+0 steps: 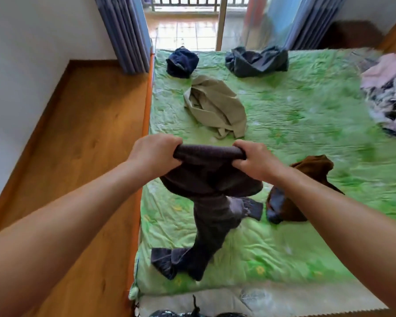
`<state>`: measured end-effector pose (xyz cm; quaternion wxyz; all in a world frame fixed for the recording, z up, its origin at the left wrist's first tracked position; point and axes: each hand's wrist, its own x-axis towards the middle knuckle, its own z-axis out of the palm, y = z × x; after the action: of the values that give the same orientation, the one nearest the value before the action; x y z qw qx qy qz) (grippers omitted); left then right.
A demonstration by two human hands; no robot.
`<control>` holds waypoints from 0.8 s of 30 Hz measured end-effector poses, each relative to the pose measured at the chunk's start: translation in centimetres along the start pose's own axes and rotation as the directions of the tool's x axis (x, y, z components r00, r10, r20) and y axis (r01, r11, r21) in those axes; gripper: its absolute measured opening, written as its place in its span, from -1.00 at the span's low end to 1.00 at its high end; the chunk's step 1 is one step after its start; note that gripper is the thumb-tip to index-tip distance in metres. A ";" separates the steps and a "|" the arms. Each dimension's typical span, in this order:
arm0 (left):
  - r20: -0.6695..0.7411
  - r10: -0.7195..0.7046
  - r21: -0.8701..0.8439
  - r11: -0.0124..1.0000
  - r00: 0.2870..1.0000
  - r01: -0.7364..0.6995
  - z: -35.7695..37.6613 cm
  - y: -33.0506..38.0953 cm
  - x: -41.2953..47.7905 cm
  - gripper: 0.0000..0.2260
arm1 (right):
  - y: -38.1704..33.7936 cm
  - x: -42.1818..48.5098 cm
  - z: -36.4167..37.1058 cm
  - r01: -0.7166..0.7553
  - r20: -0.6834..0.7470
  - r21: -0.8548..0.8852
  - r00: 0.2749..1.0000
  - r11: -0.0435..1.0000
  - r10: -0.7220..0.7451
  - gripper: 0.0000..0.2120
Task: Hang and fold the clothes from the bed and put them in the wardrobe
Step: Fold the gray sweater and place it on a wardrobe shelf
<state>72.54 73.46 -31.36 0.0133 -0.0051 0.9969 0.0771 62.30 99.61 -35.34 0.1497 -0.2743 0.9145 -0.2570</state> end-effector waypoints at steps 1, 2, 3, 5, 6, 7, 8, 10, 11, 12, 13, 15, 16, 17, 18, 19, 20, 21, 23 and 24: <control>0.003 -0.022 0.080 0.997 1.000 0.021 -0.7 -0.5 0.1 -0.82 | 0.0 -0.2 -0.9 0.013 0.003 -0.050 1.000 0.999 -0.013 -0.85; 0.012 -0.024 0.172 0.985 1.000 0.021 -1.4 -1.1 0.3 -0.77 | 0.1 -0.4 -1.8 0.027 0.011 -0.109 1.000 0.994 -0.026 -0.84; 0.026 -0.008 0.265 0.964 1.000 0.001 -2.0 -1.6 0.5 -0.73 | 0.0 -0.5 -2.6 0.042 0.016 -0.157 0.999 0.987 -0.040 -0.84; 0.077 0.031 0.322 0.945 0.997 -0.055 -3.0 -2.2 0.6 -0.69 | -0.2 -0.9 -4.1 0.071 0.022 -0.190 0.997 0.979 -0.068 -0.84; 0.105 0.050 0.288 0.954 0.993 -0.078 -3.4 -2.4 0.6 -0.70 | -0.2 -1.1 -4.6 0.071 0.026 -0.191 0.997 0.979 -0.067 -0.85; 0.130 0.066 0.253 0.963 0.989 -0.097 -4.0 -2.6 0.6 -0.73 | -0.2 -1.4 -5.1 0.047 0.026 -0.186 0.999 0.981 -0.043 -0.81; 0.141 0.082 0.235 0.965 0.987 -0.114 -4.8 -2.9 0.6 -0.76 | -0.2 -1.8 -5.6 0.009 0.022 -0.182 1.000 0.983 -0.005 -0.78; 0.113 0.103 0.177 0.977 0.988 -0.122 -6.9 -3.7 0.7 -0.76 | 0.0 -2.1 -7.2 -0.038 -0.003 -0.204 0.999 0.978 0.038 -0.80; 0.088 0.097 0.114 0.988 0.991 -0.107 -8.1 -4.1 0.9 -0.75 | -0.1 -2.0 -8.6 -0.043 -0.026 -0.226 0.999 0.973 0.038 -0.81; 0.053 0.086 0.059 0.994 0.995 -0.089 -9.6 -4.4 1.4 -0.74 | -0.3 -1.7 -10.3 -0.041 -0.066 -0.251 0.998 0.967 0.026 -0.80; 0.008 0.077 0.030 0.997 0.997 -0.077 -11.2 -4.7 2.1 -0.76 | -0.9 -1.2 -12.5 -0.039 -0.117 -0.272 0.993 0.962 0.008 -0.77; -0.106 0.065 0.022 0.998 0.992 -0.063 -15.1 -4.8 3.9 -0.82 | -2.7 0.1 -17.3 -0.034 -0.224 -0.280 0.974 0.959 -0.031 -0.73; -0.165 0.064 0.024 0.998 0.984 -0.061 -17.3 -4.8 4.9 -0.82 | -3.8 0.7 -19.6 -0.029 -0.268 -0.280 0.962 0.959 -0.049 -0.72; -0.219 0.065 0.028 0.998 0.974 -0.061 -19.4 -4.8 5.8 -0.80 | -4.7 1.2 -21.7 -0.030 -0.304 -0.282 0.951 0.959 -0.060 -0.72; -0.265 0.069 0.037 0.997 0.962 -0.061 -21.3 -5.0 6.5 -0.79 | -5.4 1.6 -23.5 -0.036 -0.333 -0.278 0.941 0.960 -0.061 -0.72; -0.298 0.067 0.047 0.997 0.952 -0.055 -22.9 -5.2 7.2 -0.78 | -5.9 1.9 -24.9 -0.045 -0.358 -0.259 0.932 0.965 -0.053 -0.73; -0.320 0.055 0.057 0.998 0.946 -0.038 -24.0 -5.4 7.6 -0.77 | -6.2 2.0 -25.8 -0.049 -0.382 -0.230 0.923 0.972 -0.044 -0.74; -0.333 0.046 0.071 0.997 0.942 -0.024 -24.9 -5.6 7.9 -0.77 | -6.4 2.1 -26.7 -0.048 -0.396 -0.190 0.918 0.981 -0.032 -0.76; -0.324 0.052 0.100 0.995 0.945 -0.020 -25.6 -5.7 8.1 -0.79 | -6.2 2.5 -27.1 -0.048 -0.389 -0.079 0.921 0.996 0.013 -0.80; -0.328 0.054 0.115 0.993 0.943 -0.017 -25.8 -5.7 8.1 -0.80 | -6.2 2.6 -27.1 -0.032 -0.389 -0.036 0.921 0.999 0.015 -0.80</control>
<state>63.87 63.76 -6.98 -0.1549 0.0006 0.9877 0.0201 51.58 104.22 -9.96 -0.0374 -0.2098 0.9344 -0.2855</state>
